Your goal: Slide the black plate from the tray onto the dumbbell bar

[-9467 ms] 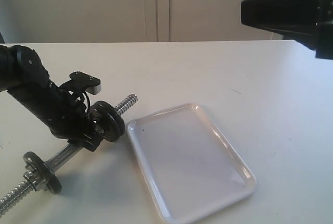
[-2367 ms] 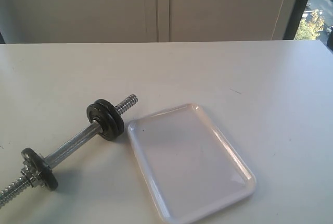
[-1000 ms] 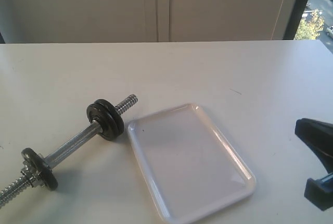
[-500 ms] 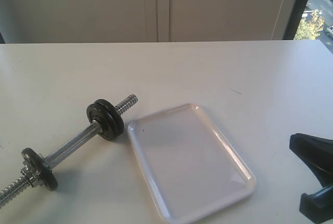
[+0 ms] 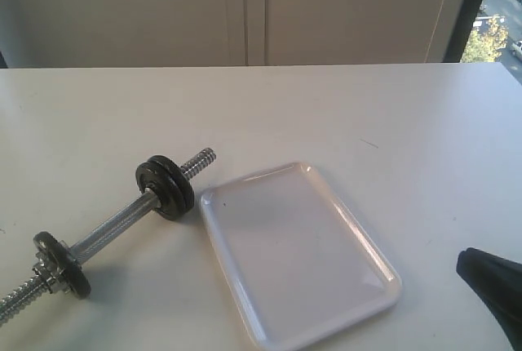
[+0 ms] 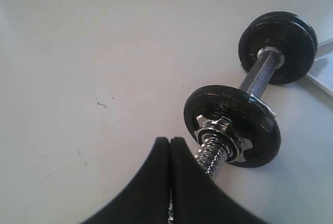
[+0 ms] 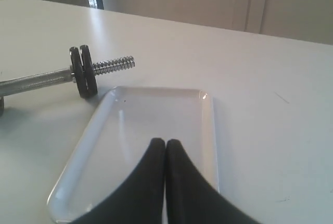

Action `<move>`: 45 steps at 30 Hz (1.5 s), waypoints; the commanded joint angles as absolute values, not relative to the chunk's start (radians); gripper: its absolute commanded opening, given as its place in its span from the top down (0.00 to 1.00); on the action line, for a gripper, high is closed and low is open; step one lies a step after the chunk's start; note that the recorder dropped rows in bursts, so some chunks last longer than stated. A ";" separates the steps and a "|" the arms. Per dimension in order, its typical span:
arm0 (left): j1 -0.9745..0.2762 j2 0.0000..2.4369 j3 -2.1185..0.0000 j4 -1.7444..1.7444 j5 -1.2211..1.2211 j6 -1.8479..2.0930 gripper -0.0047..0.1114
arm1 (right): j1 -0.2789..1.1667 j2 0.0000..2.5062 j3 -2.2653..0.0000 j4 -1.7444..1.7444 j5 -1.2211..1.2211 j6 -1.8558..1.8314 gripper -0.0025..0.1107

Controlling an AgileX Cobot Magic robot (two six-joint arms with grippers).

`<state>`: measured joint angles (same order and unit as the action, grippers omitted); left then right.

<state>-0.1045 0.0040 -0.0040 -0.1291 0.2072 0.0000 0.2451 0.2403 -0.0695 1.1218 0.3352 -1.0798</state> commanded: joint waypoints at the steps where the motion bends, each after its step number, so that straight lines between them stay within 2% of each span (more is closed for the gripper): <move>1: -0.101 0.000 0.000 -0.140 0.211 0.000 0.96 | 0.248 0.142 -0.045 1.125 0.335 -1.075 0.98; 18: -0.101 0.000 0.000 -0.140 0.209 0.000 0.96 | 0.248 0.000 -0.045 1.125 0.335 -1.075 0.98; 33: -0.101 0.000 0.000 -0.140 0.207 0.000 0.96 | 0.248 0.000 -0.045 0.990 0.335 -1.075 0.98; 38: -0.101 0.000 0.000 -0.140 0.207 0.000 0.96 | 0.196 0.000 -0.049 0.937 0.342 -1.069 0.98; 42: -0.101 0.000 0.000 -0.140 0.207 0.000 0.96 | 0.169 0.000 -0.049 0.791 0.372 -0.743 0.98; 45: -0.101 0.000 0.000 -0.140 0.207 0.000 0.96 | 0.167 0.000 -0.039 0.468 0.379 -0.376 0.98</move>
<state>-0.1045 0.0040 -0.0040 -0.1298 0.2072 0.0000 0.1762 0.0053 -0.0475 0.7240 0.3627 -0.6776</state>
